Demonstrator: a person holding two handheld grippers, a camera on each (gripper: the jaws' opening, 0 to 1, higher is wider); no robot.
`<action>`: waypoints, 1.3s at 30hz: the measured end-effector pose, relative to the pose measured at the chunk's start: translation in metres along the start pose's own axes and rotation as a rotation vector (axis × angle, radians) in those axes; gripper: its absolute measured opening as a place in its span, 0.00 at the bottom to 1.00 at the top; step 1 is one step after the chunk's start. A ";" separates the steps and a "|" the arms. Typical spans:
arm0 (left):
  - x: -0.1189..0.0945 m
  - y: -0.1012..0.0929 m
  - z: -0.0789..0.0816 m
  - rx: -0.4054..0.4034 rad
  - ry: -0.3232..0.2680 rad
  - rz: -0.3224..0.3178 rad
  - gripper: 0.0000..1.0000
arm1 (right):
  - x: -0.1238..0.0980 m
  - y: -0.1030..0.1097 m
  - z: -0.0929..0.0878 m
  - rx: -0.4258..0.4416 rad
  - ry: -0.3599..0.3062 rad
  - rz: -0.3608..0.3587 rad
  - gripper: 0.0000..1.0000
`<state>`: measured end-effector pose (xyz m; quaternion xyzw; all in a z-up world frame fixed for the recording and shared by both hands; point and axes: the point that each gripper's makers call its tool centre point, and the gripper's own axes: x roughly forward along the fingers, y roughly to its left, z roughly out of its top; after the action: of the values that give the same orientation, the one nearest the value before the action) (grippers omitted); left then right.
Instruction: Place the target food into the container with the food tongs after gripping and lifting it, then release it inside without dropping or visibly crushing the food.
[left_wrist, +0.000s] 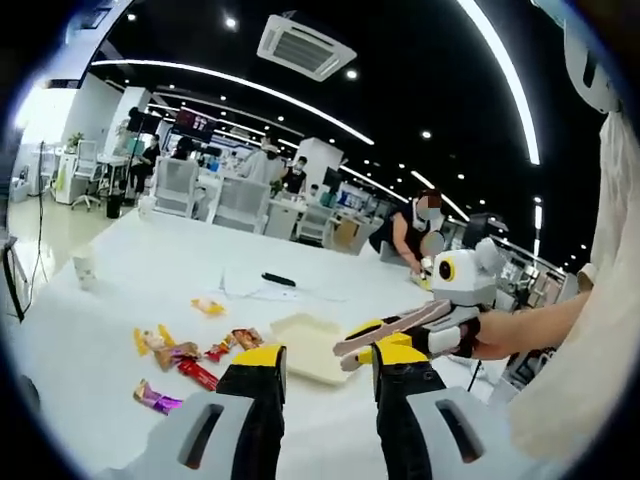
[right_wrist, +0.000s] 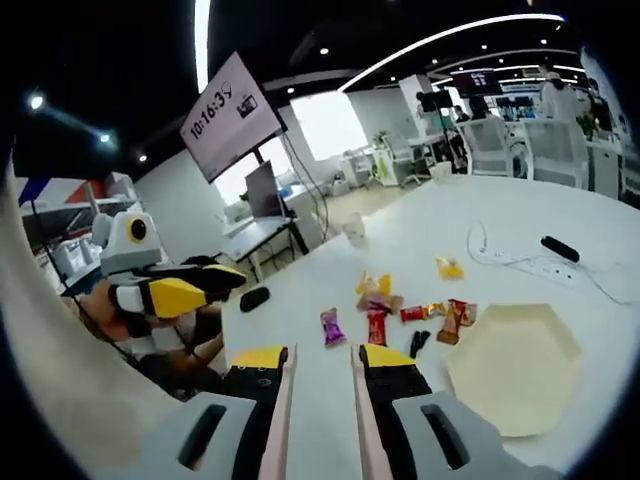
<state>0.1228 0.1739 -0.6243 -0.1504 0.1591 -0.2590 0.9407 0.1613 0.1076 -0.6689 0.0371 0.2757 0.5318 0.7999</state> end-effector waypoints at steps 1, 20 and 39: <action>-0.003 0.003 0.001 0.004 0.001 0.001 0.33 | 0.004 0.003 0.001 0.003 0.011 0.006 0.28; -0.044 0.054 0.010 -0.014 -0.009 0.030 0.44 | 0.045 -0.006 0.023 -0.025 0.017 -0.119 0.28; -0.060 0.072 -0.003 -0.057 0.003 0.036 0.52 | 0.071 -0.022 0.021 -0.034 0.084 -0.151 0.28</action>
<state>0.1041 0.2641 -0.6400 -0.1738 0.1703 -0.2377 0.9404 0.2093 0.1647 -0.6874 -0.0196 0.3018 0.4756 0.8261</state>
